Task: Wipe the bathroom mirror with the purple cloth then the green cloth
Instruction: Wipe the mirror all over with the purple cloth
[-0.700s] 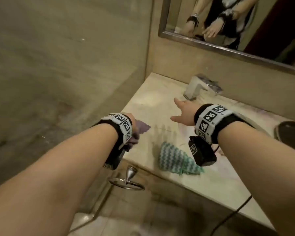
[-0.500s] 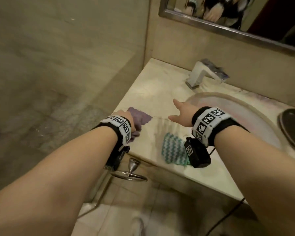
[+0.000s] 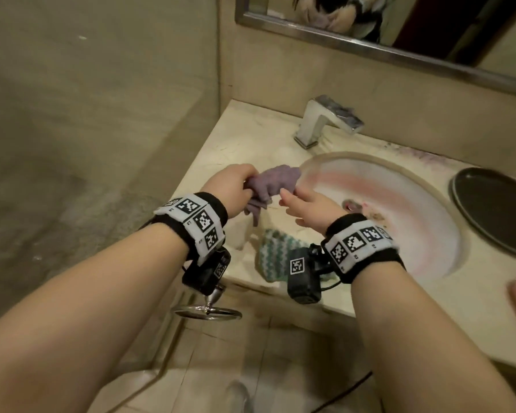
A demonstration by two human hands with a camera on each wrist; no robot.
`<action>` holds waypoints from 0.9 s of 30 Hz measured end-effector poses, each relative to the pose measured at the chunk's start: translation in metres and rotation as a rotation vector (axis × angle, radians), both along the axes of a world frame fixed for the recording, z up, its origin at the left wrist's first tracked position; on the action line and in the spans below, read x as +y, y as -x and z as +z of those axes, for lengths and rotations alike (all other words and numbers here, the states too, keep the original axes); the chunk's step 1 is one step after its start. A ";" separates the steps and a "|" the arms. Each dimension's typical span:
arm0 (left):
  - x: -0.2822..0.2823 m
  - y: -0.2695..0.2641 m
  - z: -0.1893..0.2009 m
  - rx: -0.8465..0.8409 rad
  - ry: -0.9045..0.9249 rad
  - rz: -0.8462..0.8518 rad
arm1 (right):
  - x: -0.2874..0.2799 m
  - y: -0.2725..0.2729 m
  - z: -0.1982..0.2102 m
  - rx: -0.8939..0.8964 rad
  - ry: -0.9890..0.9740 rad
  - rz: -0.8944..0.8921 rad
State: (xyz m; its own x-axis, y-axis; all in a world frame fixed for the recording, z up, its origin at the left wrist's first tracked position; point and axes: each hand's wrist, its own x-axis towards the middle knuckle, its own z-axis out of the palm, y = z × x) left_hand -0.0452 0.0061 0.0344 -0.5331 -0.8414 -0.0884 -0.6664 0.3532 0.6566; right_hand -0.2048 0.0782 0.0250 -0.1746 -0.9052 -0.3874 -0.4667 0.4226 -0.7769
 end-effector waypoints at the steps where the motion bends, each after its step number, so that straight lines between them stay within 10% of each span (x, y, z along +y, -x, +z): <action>1: 0.005 0.012 0.006 0.042 0.004 -0.046 | 0.009 0.008 0.003 -0.108 0.023 -0.075; 11: 0.077 0.162 0.026 0.314 -0.049 -0.337 | 0.109 0.120 0.023 -0.534 0.299 -0.537; 27: 0.160 0.381 0.011 0.470 -0.239 -0.479 | 0.206 0.320 0.027 -0.625 0.483 -0.845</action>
State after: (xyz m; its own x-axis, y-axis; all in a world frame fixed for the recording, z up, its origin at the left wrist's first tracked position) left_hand -0.4266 0.1664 0.0454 -0.8664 -0.4913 0.0889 -0.1011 0.3470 0.9324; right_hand -0.5252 0.2839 0.0517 -0.6950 -0.6685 -0.2647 0.3456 0.0123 -0.9383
